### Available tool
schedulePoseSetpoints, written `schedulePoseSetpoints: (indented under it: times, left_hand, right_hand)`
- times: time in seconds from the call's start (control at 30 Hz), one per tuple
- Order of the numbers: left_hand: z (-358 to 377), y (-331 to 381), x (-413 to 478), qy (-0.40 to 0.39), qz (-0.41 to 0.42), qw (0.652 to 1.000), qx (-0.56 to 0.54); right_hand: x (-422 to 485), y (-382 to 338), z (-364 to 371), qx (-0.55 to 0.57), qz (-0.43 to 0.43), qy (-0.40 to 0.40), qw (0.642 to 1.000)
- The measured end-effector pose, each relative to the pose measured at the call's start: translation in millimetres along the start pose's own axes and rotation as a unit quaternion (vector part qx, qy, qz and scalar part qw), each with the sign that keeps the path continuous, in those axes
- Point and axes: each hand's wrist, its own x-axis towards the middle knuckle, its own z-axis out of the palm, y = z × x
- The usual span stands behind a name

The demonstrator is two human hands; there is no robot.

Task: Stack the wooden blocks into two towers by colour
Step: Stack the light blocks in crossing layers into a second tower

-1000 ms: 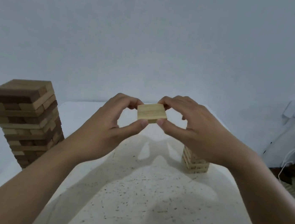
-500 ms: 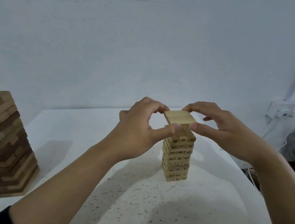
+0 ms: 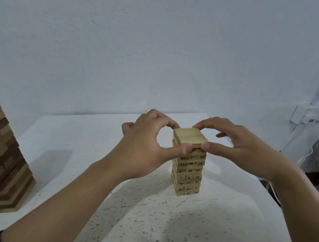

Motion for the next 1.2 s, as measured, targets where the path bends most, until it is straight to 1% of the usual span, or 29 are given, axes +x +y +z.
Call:
schedulePoseSetpoints:
  times: [0.2, 0.93, 1.07, 1.2]
  left_hand:
    - [0.7, 0.5, -0.9, -0.01, -0.016, 1.0, 0.002]
    - [3.0, -5.9, -0.9, -0.033, -0.005, 0.999, -0.026]
    - [4.1, -8.4, -1.7, -0.031, -0.007, 0.999, -0.019]
    - [3.5, -16.9, -6.5, -0.036, -0.011, 0.999, -0.027]
  right_hand:
    - [0.6, 2.9, 2.5, 0.002, 0.001, 0.0, 1.0]
    - [-0.6, 4.1, 3.4, 0.019, 0.007, 0.004, 1.0]
    - [-3.7, 5.2, 5.7, 0.06, 0.003, 0.022, 0.998]
    - [-14.6, 8.9, 10.1, 0.149, 0.005, 0.058, 0.987]
